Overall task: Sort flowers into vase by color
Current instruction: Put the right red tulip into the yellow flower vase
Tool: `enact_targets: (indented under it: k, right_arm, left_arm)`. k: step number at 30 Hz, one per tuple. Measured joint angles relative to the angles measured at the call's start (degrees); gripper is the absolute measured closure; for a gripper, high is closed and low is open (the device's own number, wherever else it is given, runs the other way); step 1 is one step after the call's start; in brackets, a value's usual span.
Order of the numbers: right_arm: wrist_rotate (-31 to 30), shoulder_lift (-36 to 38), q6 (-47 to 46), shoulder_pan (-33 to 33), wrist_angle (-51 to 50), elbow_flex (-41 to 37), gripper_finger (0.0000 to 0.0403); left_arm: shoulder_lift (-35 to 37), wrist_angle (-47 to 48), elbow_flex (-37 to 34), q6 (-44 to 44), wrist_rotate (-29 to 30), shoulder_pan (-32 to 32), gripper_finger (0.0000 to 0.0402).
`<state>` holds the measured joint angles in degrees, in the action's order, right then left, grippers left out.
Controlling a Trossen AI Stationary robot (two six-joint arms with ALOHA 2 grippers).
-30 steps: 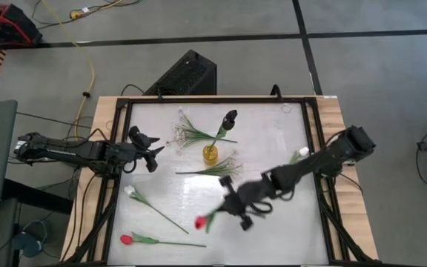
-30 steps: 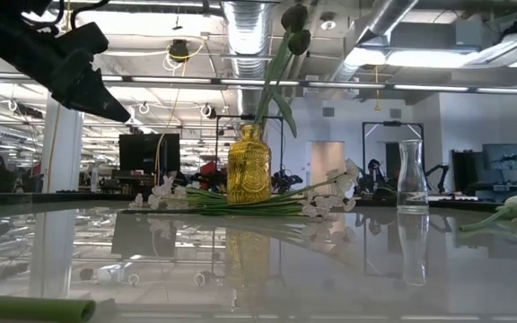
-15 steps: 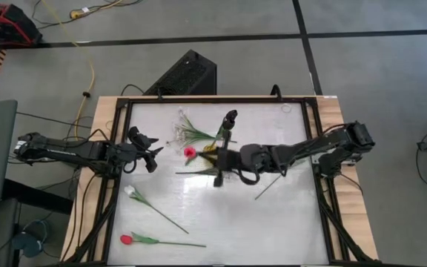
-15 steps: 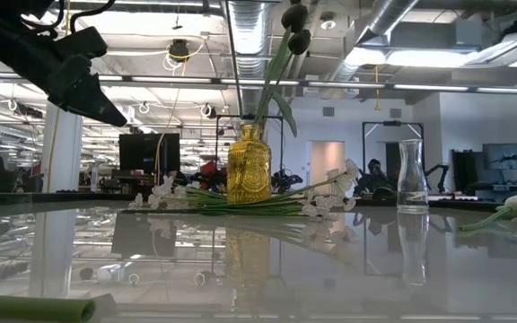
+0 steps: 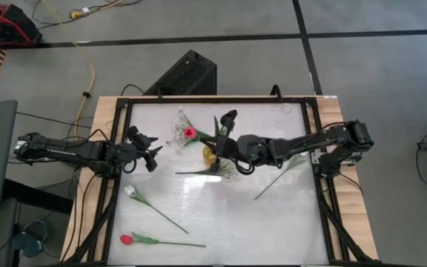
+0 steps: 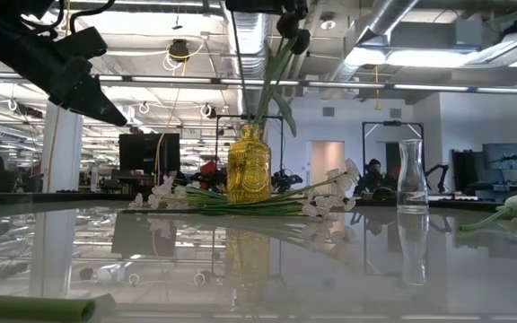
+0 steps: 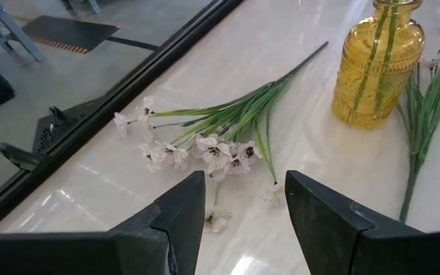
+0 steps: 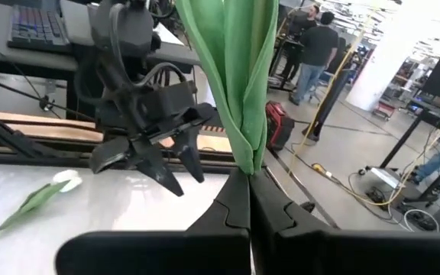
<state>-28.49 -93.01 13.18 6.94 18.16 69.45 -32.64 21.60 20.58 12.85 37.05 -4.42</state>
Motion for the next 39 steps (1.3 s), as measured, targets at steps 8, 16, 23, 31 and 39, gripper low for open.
enact_targets:
  k: [8,16,23,31,39]
  right_arm:
    - [0.03,0.0,-3.1,-0.26,-1.45,0.0,0.0388]
    - [0.58,-0.02,-8.39,-1.78,-5.5,0.0,0.0377]
    - [3.15,-0.07,-16.39,-3.64,-10.5,0.0,0.0342]
    - [5.06,-0.07,-23.86,-4.9,-15.1,0.0,0.0305]
    - [7.86,-0.04,-26.71,-4.85,-20.23,0.0,0.0206]
  left_arm:
    - [0.0,-0.03,0.0,-0.14,0.89,-0.01,0.023]
    - [0.0,-0.03,0.0,-0.1,0.89,0.01,0.023]
    - [0.02,-0.01,0.0,0.39,0.86,0.01,0.023]
    - [0.0,-0.01,0.0,1.22,0.24,0.01,0.023]
    - [0.0,-0.01,0.0,1.28,0.23,0.01,0.023]
